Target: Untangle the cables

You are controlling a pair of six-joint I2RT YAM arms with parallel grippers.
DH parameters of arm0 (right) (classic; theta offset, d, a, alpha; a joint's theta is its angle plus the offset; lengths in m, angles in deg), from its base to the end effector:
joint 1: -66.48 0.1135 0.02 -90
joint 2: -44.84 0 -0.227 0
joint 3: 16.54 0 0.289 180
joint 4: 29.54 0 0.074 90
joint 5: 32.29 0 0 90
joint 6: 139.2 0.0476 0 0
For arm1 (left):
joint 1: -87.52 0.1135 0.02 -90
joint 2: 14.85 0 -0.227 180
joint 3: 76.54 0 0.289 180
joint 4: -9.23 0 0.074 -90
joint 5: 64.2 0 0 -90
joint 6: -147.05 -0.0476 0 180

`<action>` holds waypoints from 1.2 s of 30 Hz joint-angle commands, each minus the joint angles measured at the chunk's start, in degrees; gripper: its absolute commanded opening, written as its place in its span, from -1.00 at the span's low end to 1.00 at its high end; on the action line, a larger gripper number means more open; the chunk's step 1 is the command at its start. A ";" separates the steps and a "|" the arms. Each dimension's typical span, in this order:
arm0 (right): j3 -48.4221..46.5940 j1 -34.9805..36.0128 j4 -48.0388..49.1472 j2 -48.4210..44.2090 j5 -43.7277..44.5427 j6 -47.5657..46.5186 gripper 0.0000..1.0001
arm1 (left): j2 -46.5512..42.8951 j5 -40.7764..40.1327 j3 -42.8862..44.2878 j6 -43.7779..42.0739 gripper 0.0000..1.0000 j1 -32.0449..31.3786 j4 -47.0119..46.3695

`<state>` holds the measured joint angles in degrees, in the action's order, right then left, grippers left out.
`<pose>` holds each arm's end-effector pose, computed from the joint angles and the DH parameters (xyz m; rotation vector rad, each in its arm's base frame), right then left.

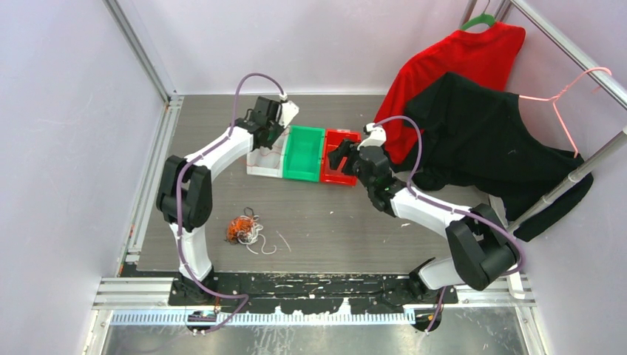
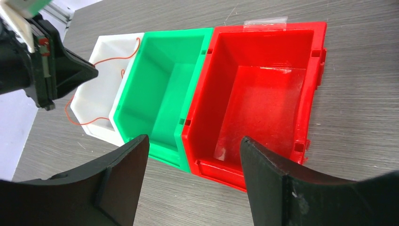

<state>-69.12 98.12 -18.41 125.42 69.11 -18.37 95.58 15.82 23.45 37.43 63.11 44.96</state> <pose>0.3059 0.1774 0.1667 0.1268 1.8941 0.5666 0.4288 -0.1856 0.1867 0.8098 2.2244 0.1666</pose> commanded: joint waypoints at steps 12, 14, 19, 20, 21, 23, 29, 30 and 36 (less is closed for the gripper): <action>-0.18 -0.26 1.37 -3.93 0.55 0.10 0.50 | 2.68 -3.37 -1.96 -4.83 -1.00 -1.89 -8.74; -0.22 -0.27 1.32 -3.90 0.55 0.04 0.50 | 3.02 -4.07 -2.11 -5.38 -1.00 -1.92 -9.07; 0.18 -0.26 1.74 -3.76 0.55 0.09 0.50 | 1.70 -5.06 -2.50 -6.66 -0.65 -1.79 -9.72; 0.24 -0.26 1.88 -3.72 0.48 0.11 0.50 | 1.08 -4.35 -2.04 -6.62 -0.46 -1.83 -8.48; 0.36 -0.30 2.06 -3.63 0.38 0.16 0.50 | 0.38 -3.45 -1.48 -6.39 -0.24 -1.80 -6.44; 0.46 -0.26 2.34 -3.50 0.17 0.32 0.50 | -1.25 -0.08 0.18 -5.49 0.09 -1.66 -2.02; 0.38 -0.26 2.72 -3.48 -0.27 0.44 0.50 | -7.32 13.13 6.09 -2.76 0.61 1.02 11.01; 0.40 -0.27 2.80 -3.49 -0.44 0.46 0.50 | -8.37 15.28 6.39 -2.65 0.63 2.30 12.25; 0.77 -0.26 3.55 -3.02 -1.10 1.02 0.50 | -12.27 22.98 6.01 -2.33 0.65 11.11 16.02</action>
<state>-68.23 98.12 -18.80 123.80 68.89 -18.16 86.90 30.90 27.73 34.13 68.12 55.86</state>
